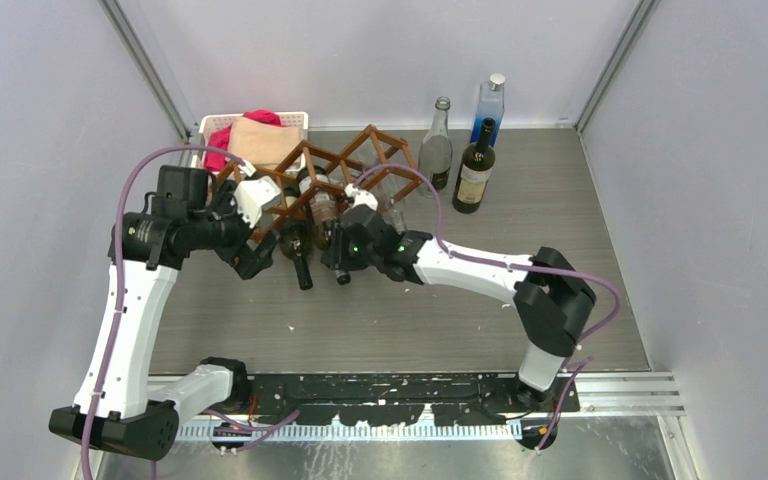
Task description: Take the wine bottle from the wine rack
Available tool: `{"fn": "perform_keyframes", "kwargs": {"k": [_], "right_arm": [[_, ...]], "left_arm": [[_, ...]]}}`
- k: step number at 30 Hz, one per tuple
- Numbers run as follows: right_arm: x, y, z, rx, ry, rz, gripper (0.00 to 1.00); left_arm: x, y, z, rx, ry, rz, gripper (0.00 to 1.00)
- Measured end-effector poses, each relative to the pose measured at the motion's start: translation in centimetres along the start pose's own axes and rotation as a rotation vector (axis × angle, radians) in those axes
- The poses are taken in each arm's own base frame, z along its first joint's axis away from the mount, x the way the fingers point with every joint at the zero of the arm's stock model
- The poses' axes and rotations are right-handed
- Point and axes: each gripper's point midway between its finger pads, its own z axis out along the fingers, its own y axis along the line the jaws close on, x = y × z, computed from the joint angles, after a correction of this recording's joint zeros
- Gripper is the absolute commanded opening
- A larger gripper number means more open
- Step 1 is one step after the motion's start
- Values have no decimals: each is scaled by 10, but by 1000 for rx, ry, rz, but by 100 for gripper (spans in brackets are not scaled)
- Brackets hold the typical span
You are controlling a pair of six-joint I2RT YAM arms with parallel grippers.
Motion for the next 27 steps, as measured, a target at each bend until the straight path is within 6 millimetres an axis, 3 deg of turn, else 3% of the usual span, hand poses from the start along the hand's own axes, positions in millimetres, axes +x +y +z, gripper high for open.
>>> {"fn": "perform_keyframes", "kwargs": {"k": [8, 27], "right_arm": [[24, 4, -46, -43, 5, 33, 1], [30, 25, -126, -189, 70, 138, 1]], "left_arm": [[2, -6, 4, 14, -42, 74, 100], [-12, -31, 3, 93, -232, 305, 100]]}}
